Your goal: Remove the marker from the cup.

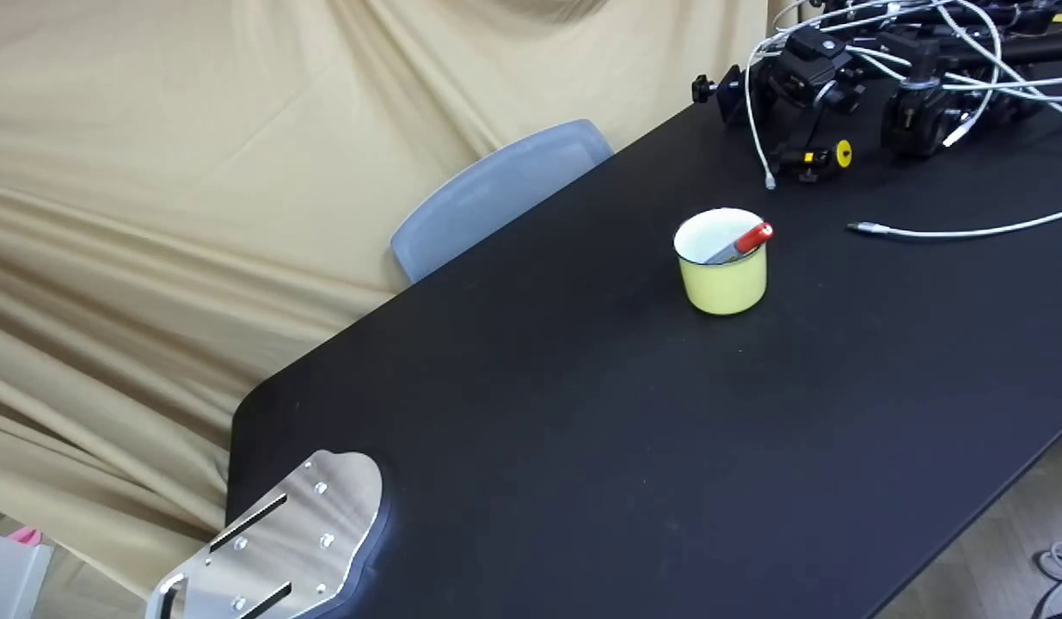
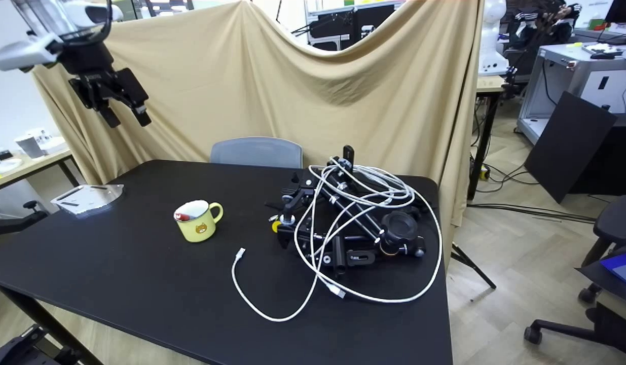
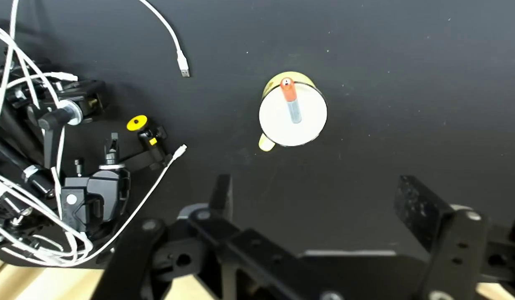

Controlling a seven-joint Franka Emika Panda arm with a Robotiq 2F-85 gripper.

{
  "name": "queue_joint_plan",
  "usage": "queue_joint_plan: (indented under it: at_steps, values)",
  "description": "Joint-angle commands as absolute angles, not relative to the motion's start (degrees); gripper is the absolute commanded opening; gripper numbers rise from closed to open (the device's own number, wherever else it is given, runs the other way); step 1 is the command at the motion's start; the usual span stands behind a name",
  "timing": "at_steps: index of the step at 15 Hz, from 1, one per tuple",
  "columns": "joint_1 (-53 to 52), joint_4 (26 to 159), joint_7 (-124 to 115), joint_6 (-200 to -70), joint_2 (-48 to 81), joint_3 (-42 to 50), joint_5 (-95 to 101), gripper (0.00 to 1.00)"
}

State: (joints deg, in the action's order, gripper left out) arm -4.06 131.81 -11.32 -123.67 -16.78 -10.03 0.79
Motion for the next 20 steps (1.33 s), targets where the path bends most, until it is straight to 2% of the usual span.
queue_joint_plan:
  at_steps: [1, 20]
  values:
    - [-4.1, 134.7, -13.6, -130.3, -12.7, -10.1, 2.5, 1.0]
    - [-5.4, 139.5, -11.3, -137.5, 3.4, -7.8, 2.8, 1.0]
